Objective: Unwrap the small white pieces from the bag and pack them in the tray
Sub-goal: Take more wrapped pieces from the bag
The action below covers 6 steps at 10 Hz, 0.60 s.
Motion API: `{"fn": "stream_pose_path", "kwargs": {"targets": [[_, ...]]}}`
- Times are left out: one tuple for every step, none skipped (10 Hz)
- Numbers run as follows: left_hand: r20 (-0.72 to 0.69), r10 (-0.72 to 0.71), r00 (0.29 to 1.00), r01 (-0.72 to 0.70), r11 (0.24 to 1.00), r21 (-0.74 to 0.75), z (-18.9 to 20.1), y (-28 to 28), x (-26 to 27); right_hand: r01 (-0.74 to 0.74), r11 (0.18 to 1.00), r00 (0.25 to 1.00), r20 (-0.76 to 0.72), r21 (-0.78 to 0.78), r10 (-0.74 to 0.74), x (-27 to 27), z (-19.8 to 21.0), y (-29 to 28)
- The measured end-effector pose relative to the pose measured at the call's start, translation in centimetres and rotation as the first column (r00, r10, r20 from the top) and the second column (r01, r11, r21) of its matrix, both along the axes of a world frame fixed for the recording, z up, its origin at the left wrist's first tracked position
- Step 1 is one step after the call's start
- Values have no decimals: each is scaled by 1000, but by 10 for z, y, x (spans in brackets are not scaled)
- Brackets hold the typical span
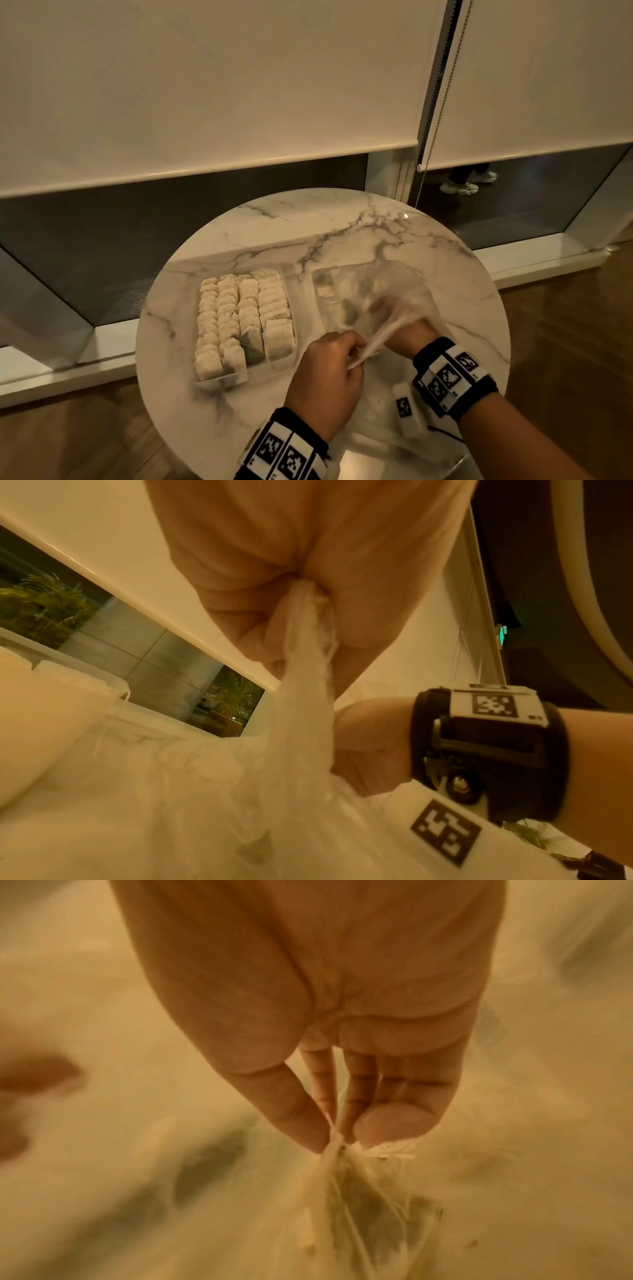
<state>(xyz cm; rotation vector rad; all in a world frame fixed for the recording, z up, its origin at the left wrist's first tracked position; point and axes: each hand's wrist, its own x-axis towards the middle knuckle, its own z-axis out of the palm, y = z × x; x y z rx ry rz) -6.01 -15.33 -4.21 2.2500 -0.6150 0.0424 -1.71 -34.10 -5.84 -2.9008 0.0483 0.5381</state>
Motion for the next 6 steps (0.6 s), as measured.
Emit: {"fn": "stream_pose_path", "kwargs": {"targets": [[9, 24, 1000, -24, 1000, -5, 1, 1, 4, -125, 976, 992, -46, -180, 118, 9, 0, 8], [12, 45, 999, -45, 999, -12, 0, 5, 7, -80, 970, 990, -131, -231, 51, 21, 6, 19], [4, 58, 998, -58, 998, -16, -3, 8, 9, -143, 935, 989, -20, -324, 144, 33, -9, 20], [-12, 82, 997, -82, 996, -24, -5, 10, 13, -93, 939, 994, 16, -330, 104, 42, -18, 20], [-15, 109, 994, -109, 994, -21, -5, 12, 19, 31, 988, 993, 113, -151, -14, 48, -21, 16], [-15, 125, 992, -126, 992, -19, -1, 13, 25, 136, 986, 978, 146, 101, -150, 55, -20, 10]]}}
